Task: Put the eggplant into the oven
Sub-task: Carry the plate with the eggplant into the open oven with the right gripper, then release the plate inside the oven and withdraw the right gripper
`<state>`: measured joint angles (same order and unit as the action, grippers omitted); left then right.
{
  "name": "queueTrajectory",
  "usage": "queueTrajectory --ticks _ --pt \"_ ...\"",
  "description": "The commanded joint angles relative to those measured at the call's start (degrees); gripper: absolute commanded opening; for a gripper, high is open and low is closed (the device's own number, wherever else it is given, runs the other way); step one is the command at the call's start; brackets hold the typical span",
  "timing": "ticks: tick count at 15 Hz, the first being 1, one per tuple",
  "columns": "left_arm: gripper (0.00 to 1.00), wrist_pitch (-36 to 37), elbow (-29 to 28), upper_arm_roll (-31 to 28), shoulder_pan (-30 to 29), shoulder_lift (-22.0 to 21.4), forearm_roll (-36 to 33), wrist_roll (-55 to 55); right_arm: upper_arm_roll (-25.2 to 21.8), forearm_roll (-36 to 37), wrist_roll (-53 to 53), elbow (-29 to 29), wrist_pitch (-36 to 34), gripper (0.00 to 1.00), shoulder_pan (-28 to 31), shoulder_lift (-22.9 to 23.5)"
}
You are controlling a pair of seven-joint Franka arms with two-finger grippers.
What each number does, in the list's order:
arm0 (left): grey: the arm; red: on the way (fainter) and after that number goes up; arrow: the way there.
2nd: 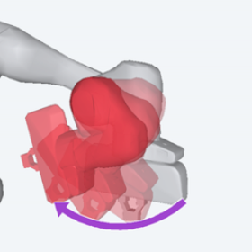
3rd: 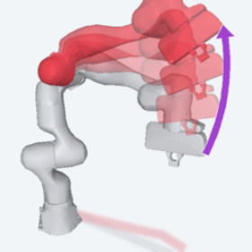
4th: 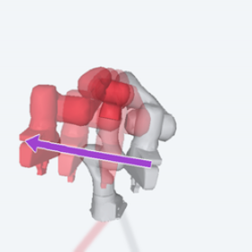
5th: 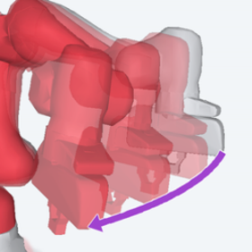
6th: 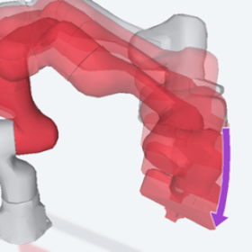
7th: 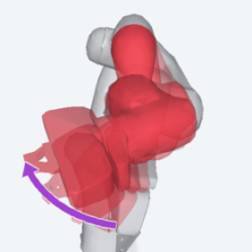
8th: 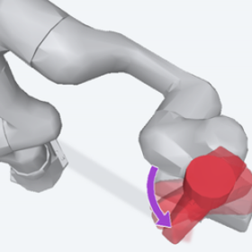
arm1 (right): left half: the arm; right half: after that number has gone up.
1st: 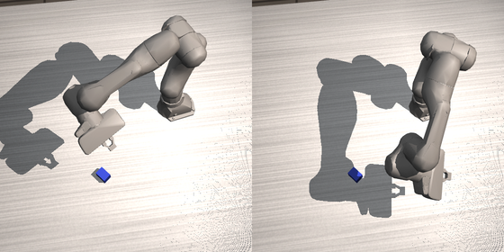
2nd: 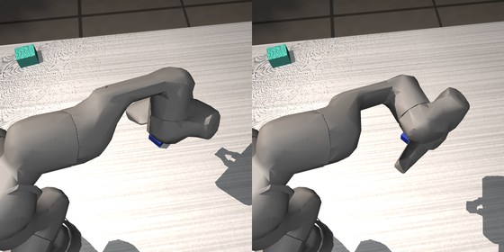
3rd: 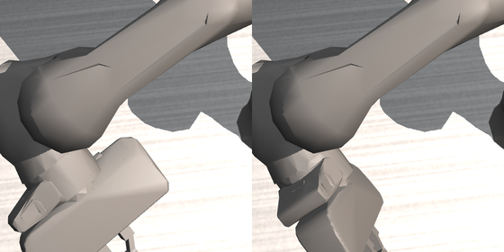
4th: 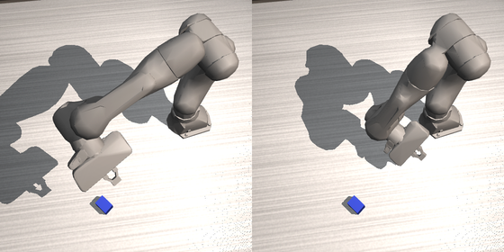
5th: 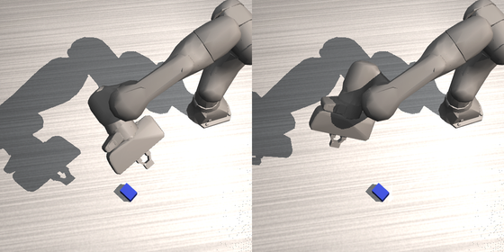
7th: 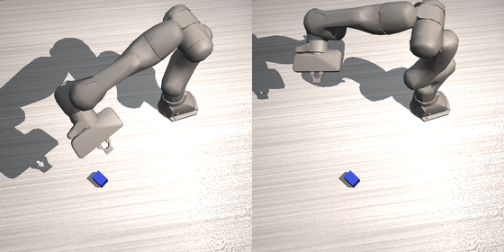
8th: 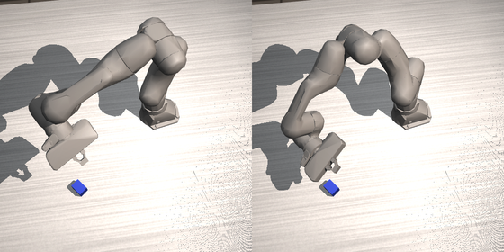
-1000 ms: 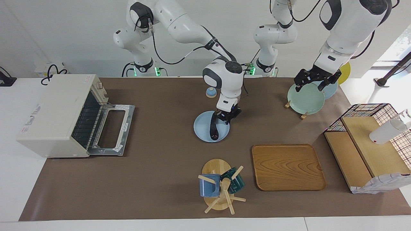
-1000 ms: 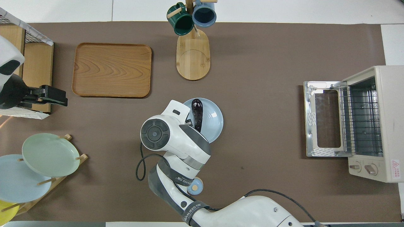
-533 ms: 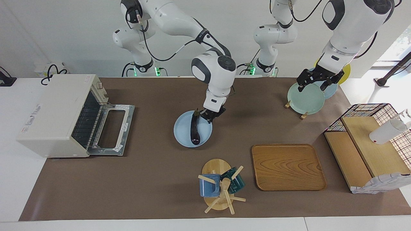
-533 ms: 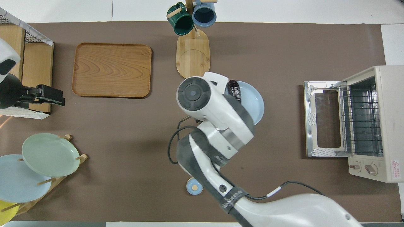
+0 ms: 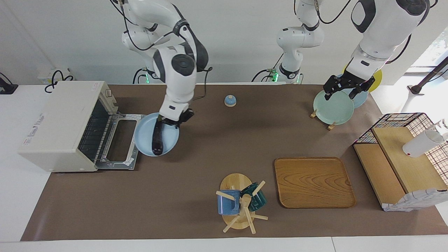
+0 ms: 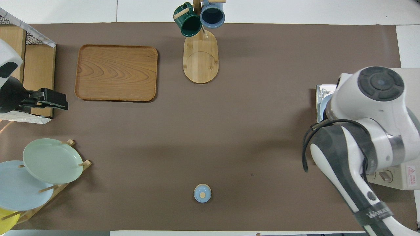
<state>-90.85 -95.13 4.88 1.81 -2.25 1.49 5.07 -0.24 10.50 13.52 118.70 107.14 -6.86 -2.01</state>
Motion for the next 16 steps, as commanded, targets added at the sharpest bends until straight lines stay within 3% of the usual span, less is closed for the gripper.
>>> queueTrajectory --ticks 1,6,8,13,16 --pt "1.00 0.76 1.00 0.48 -0.49 0.32 -0.78 -0.77 1.12 0.84 5.88 4.17 2.20 0.00 5.96 -3.08" --pt "1.00 0.93 0.48 0.48 -0.84 0.32 -0.78 -0.42 1.12 0.40 12.75 11.53 10.53 0.00 12.57 -5.28" --pt "1.00 1.29 0.21 0.48 -1.11 0.14 -0.78 -0.41 1.12 0.14 12.93 14.36 13.52 0.00 12.75 -6.07" --pt "1.00 1.03 0.21 0.48 -1.11 0.14 -0.78 -0.41 1.03 -0.04 13.02 14.72 14.76 0.00 13.10 -5.37" --pt "1.00 1.03 0.21 0.48 -1.20 0.14 -0.78 -0.41 1.12 -0.04 15.12 14.72 15.21 0.17 14.59 -5.11"
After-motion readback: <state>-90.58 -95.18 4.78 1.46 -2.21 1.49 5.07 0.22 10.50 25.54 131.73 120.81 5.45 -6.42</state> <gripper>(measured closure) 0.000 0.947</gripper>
